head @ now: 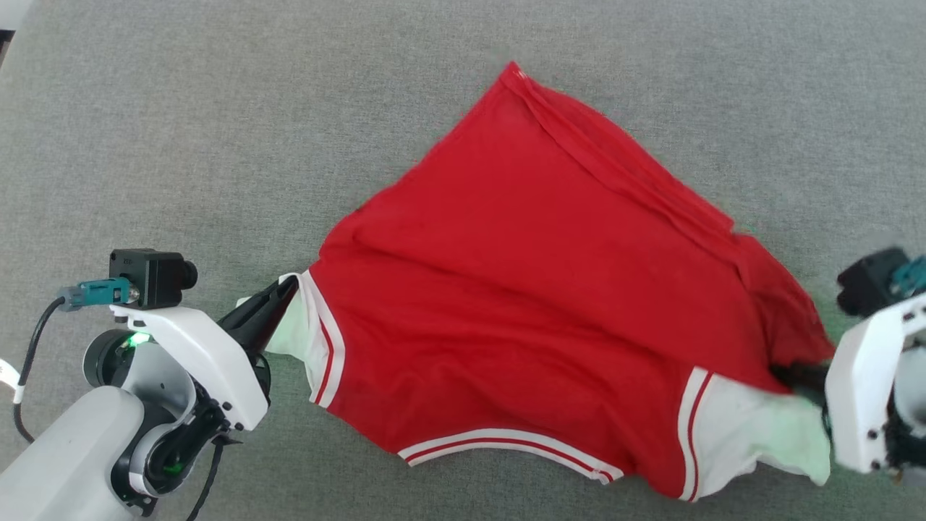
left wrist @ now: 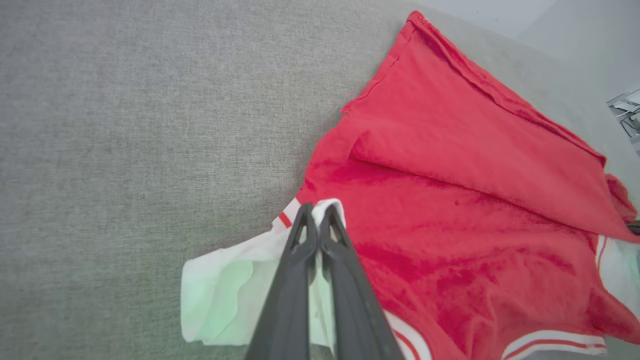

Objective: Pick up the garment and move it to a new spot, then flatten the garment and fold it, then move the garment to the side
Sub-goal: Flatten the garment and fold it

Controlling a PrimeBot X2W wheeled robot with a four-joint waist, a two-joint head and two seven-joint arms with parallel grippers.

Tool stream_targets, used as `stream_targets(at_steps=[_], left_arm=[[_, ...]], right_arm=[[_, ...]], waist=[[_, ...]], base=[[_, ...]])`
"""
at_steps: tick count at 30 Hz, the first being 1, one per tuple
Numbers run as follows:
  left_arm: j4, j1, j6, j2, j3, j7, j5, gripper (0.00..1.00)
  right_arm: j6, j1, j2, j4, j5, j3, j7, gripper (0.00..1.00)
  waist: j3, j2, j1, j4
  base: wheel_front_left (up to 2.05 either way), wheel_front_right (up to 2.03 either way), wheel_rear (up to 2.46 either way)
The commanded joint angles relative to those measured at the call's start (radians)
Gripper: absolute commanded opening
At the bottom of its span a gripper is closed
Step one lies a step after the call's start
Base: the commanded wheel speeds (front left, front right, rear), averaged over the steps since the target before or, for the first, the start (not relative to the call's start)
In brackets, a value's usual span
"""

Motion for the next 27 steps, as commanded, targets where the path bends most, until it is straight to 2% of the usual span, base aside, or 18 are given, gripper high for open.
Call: stream_targets(at_steps=[1, 3, 5, 6, 7, 12, 14, 22, 27], left_arm=[[-0.006, 0.012, 0.007, 0.004, 0.004, -0.007, 0.0, 0.0], [-0.01, 0.017, 0.006, 0.005, 0.007, -0.009, -0.003, 0.0], [-0.012, 0.016, 0.006, 0.003, 0.009, -0.012, -0.007, 0.0], [-0.012, 0.015, 0.007, 0.002, 0.009, -0.013, -0.008, 0.0], [-0.013, 0.015, 0.006, 0.001, 0.01, -0.014, -0.009, 0.0], [-0.014, 0.02, 0.004, 0.002, 0.01, -0.018, -0.011, 0.0], [-0.016, 0.02, 0.004, 0.002, 0.01, -0.018, -0.012, 0.0], [-0.027, 0.01, 0.007, -0.005, 0.007, -0.016, -0.012, 0.0], [-0.029, -0.01, 0.0, -0.021, -0.003, -0.01, -0.004, 0.0]], right_arm=[[0.0, 0.025, 0.021, 0.001, -0.016, -0.007, -0.014, 0.0], [0.0, 0.049, 0.051, 0.023, -0.045, -0.016, -0.055, 0.0], [-0.001, 0.054, 0.08, 0.065, -0.072, -0.009, -0.116, 0.32], [-0.001, 0.054, 0.085, 0.084, -0.081, 0.002, -0.144, 0.54], [-0.001, 0.048, 0.088, 0.103, -0.098, 0.004, -0.176, 1.0], [-0.003, 0.041, 0.067, 0.106, -0.101, -0.01, -0.237, 1.0], [-0.003, 0.052, 0.059, 0.067, -0.108, -0.045, -0.243, 1.0], [0.0, 0.049, 0.091, -0.175, -0.103, -0.176, -0.195, 1.0], [0.0, -0.051, 0.095, -0.224, -0.127, -0.157, -0.208, 1.0]], waist=[[0.0, 0.0, 0.0, 0.0], [0.001, 0.0, 0.0, -0.002], [0.002, 0.0, 0.0, -0.002], [0.003, 0.0, 0.0, -0.002], [0.004, 0.0, 0.0, -0.002], [0.005, 0.0, 0.0, -0.002], [0.004, 0.0, 0.0, -0.001], [0.014, 0.0, 0.0, 0.019], [0.028, 0.0, 0.0, 0.051]], base=[[0.0, 0.0, 0.0], [0.0, 0.0, 0.0], [0.0, 0.0, 0.0], [0.0, 0.0, 0.0], [0.0, 0.0, 0.0], [0.0, 0.0, 0.0], [0.0, 0.0, 0.0], [0.0, 0.0, 0.0], [0.0, 0.0, 0.0]])
